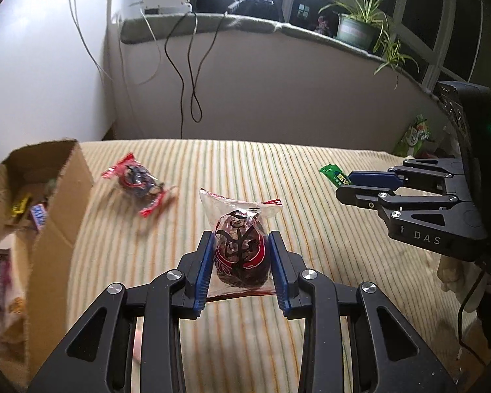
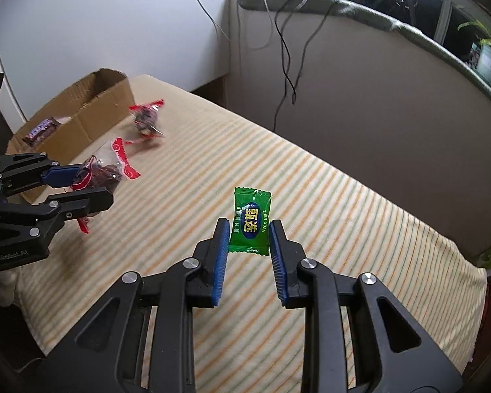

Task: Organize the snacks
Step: 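Carry both candies into the box and open both grippers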

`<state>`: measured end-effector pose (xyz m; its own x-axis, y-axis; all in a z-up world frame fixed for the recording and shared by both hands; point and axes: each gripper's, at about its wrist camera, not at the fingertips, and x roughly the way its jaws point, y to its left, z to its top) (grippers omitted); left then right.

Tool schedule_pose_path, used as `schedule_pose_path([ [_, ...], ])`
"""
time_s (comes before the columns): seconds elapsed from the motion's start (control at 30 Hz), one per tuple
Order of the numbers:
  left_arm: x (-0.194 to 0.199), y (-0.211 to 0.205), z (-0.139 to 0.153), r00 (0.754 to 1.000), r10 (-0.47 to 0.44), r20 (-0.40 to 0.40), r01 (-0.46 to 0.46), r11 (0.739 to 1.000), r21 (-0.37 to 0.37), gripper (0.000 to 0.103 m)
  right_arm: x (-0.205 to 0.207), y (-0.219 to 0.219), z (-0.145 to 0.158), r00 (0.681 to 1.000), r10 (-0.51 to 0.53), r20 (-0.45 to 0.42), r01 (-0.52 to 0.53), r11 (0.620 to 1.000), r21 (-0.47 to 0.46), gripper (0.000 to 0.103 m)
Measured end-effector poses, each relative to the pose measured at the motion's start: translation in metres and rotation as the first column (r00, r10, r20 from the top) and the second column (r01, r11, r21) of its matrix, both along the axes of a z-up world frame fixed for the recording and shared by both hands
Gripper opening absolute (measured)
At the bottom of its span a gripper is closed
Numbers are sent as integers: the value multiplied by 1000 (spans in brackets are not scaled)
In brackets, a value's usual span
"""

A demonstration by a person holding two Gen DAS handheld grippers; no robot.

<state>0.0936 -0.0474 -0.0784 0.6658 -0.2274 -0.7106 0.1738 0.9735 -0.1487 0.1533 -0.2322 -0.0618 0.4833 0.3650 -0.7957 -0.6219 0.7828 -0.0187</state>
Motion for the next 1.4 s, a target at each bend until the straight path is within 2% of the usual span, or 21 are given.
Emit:
schedule_pose_path([
  [0.3, -20, 33, 18, 997, 55, 55, -55, 998, -7, 32, -18, 38, 27, 997, 62, 51, -63, 998, 25, 26],
  [0.63, -31, 83, 36, 983, 151, 104, -153, 988, 4, 31, -26, 94, 46, 988, 134, 82, -139, 989, 50, 26],
  [1.1, -27, 155, 35, 953, 281, 117, -284, 959, 13, 31, -9, 166, 50, 976, 206, 71, -211, 975, 74, 26],
  [1.4, -23, 178, 25, 943, 316, 101, -320, 947, 24, 31, 7, 224, 41, 963, 266, 44, -269, 960, 79, 26],
])
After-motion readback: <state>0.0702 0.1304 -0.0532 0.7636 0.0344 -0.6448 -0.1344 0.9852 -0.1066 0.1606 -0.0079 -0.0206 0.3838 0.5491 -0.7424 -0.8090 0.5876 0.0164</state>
